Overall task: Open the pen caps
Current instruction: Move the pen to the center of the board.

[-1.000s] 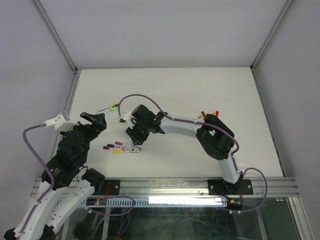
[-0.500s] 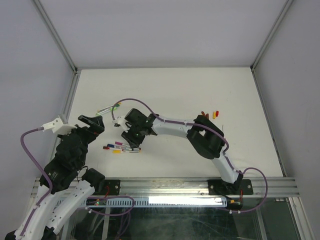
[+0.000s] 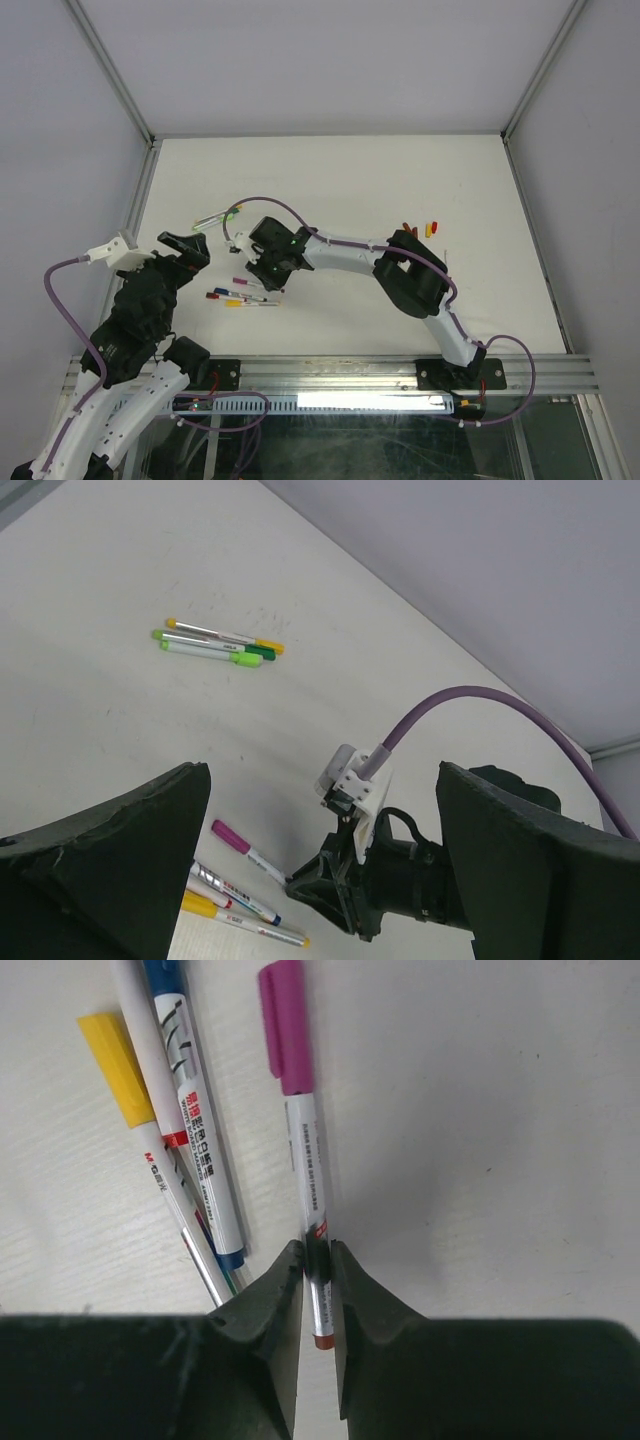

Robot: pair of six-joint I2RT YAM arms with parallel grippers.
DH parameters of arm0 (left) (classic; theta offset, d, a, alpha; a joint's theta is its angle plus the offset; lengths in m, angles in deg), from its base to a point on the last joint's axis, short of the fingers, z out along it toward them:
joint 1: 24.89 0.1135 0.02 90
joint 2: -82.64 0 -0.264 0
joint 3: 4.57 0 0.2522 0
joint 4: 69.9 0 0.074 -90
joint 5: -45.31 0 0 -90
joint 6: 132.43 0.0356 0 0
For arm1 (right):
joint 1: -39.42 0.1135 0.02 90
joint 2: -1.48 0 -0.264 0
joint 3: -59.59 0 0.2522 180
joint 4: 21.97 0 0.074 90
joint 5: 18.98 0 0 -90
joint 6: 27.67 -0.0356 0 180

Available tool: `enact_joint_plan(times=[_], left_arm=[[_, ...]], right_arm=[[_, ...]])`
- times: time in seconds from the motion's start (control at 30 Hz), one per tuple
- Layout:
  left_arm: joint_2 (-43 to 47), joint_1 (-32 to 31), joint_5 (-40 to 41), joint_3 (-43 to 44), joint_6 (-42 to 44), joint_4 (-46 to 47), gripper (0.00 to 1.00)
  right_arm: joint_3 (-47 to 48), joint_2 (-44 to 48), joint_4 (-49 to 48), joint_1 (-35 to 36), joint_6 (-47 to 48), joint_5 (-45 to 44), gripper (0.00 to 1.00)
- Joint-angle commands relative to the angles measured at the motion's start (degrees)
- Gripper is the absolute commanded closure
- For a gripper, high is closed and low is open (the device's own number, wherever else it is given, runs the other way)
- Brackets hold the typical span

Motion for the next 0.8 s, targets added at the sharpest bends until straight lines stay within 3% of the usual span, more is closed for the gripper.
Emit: enact_joint_plan(times=[0.0,0.33,0.53,0.77], left_arm=[[0.2,-0.4,-0.3,-0.5,0.0,0.8,0.01],[1.0,-0.3,-8.2,-4.5,-1.1,6.5,0.01],[0.7,-0.4,-14.9,-9.2,-1.0,15.0,0.01],[-3.0,-0.4,-25.0,-16.5,-3.6,28.4,0.01]], right_arm=[[0.4,2.0,0.5,-0.8,2.6,-4.0,0.84],[-15.4,13.2,-1.4,-7.9,10.6,-6.3,0.91],[-25.3,21.4,-0.9,-12.3,15.4,-8.3,0.91],[-30.3,26.2,-0.4,-16.0,16.8,-8.1,0.91]])
